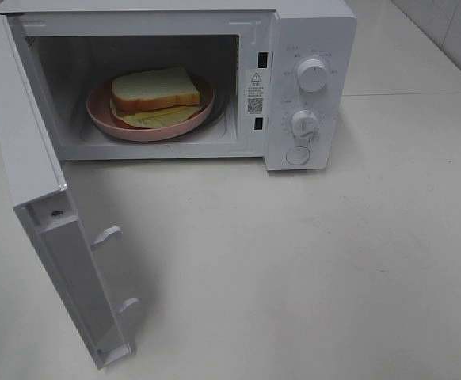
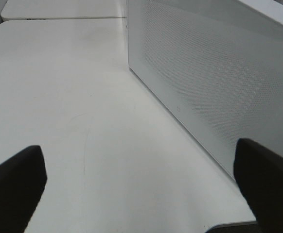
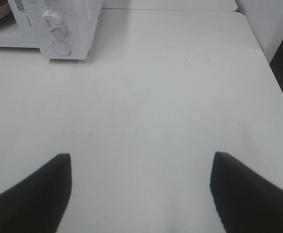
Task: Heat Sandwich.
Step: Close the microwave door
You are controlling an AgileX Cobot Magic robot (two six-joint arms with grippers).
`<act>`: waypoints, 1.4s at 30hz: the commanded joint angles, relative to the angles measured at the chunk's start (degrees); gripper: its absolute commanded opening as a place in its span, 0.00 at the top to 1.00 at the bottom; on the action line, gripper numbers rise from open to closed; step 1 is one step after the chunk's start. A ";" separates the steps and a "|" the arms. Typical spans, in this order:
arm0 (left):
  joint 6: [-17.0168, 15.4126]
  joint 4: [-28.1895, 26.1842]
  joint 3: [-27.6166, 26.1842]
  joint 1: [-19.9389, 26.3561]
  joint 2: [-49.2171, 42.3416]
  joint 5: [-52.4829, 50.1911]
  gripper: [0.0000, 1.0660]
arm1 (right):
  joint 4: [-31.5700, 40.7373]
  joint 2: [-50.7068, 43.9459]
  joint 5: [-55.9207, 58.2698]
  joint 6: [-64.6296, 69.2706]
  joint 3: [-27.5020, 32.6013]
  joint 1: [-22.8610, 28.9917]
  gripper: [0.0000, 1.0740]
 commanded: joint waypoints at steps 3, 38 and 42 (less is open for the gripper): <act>-0.17 0.06 0.29 -0.29 -1.26 -0.52 0.03 | 0.23 -1.55 0.00 -0.69 0.11 -0.46 0.29; -0.34 0.23 0.29 -0.29 -1.15 -0.52 0.03 | 0.17 -1.55 0.00 -0.63 0.11 -0.46 0.29; -0.57 0.29 0.29 -0.29 -1.09 -0.52 0.03 | 0.17 -1.55 0.00 -0.63 0.11 -0.46 0.29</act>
